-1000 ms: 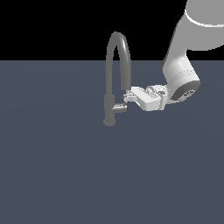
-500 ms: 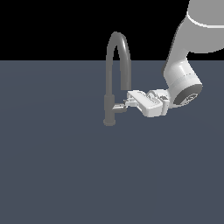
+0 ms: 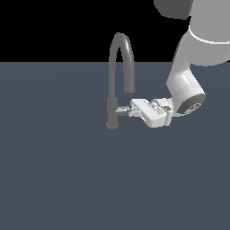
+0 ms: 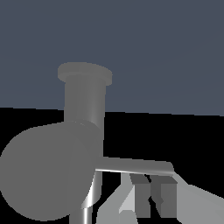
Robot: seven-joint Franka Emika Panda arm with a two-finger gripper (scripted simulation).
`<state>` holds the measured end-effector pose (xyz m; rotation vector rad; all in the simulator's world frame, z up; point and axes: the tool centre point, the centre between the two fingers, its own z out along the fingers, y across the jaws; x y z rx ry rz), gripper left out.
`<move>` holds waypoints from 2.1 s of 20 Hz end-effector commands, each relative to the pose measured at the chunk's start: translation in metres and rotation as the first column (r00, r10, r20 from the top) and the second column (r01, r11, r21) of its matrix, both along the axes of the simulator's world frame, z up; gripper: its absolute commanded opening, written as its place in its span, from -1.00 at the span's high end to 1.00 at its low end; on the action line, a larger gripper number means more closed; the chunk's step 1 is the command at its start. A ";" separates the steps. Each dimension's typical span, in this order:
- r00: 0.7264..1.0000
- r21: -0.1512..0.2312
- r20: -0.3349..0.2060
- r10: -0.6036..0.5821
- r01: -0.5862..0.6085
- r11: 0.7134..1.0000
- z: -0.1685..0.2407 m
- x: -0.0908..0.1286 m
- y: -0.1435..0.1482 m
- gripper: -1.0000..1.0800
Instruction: Turn on the faucet by rotating a designated handle.
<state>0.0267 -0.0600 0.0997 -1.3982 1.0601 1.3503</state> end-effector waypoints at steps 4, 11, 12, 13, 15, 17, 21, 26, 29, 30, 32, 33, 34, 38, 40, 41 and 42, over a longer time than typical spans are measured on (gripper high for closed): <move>1.000 0.001 -0.003 -0.001 0.001 1.000 -0.011 0.000 0.000 1.00; 1.000 -0.001 -0.020 -0.004 0.004 1.000 -0.036 0.003 0.000 1.00; 1.000 -0.002 -0.022 -0.005 0.005 1.000 -0.040 0.003 0.000 1.00; 1.000 -0.002 -0.024 -0.005 0.005 1.000 -0.043 0.004 0.000 1.00; 1.000 -0.003 -0.029 -0.006 0.006 1.000 -0.049 0.004 0.001 1.00; 0.999 -0.003 -0.033 -0.007 0.007 1.000 -0.056 0.005 0.001 1.00; 1.000 0.008 0.015 0.002 -0.003 1.000 -0.027 0.017 0.000 1.00; 1.000 0.005 0.002 0.000 0.000 1.000 -0.039 0.021 0.001 1.00; 1.000 0.003 -0.004 -0.001 0.001 1.000 -0.046 0.023 0.002 1.00; 1.000 0.003 -0.007 -0.002 0.002 1.000 -0.048 0.024 0.003 1.00; 1.000 0.002 -0.011 -0.003 0.003 1.000 -0.052 0.025 0.003 1.00; 1.000 0.002 -0.013 -0.003 0.003 1.000 -0.054 0.026 0.004 1.00; 1.000 0.001 -0.015 -0.004 0.004 1.000 -0.056 0.027 0.004 1.00; 1.000 -0.001 -0.023 -0.005 0.005 1.000 -0.064 0.029 0.005 1.00; 1.000 -0.001 -0.026 -0.006 0.006 1.000 -0.068 0.030 0.006 1.00; 1.000 -0.002 -0.028 -0.006 0.006 1.000 -0.069 0.030 0.006 1.00; 1.000 -0.002 -0.030 -0.007 0.007 1.000 -0.071 0.031 0.006 1.00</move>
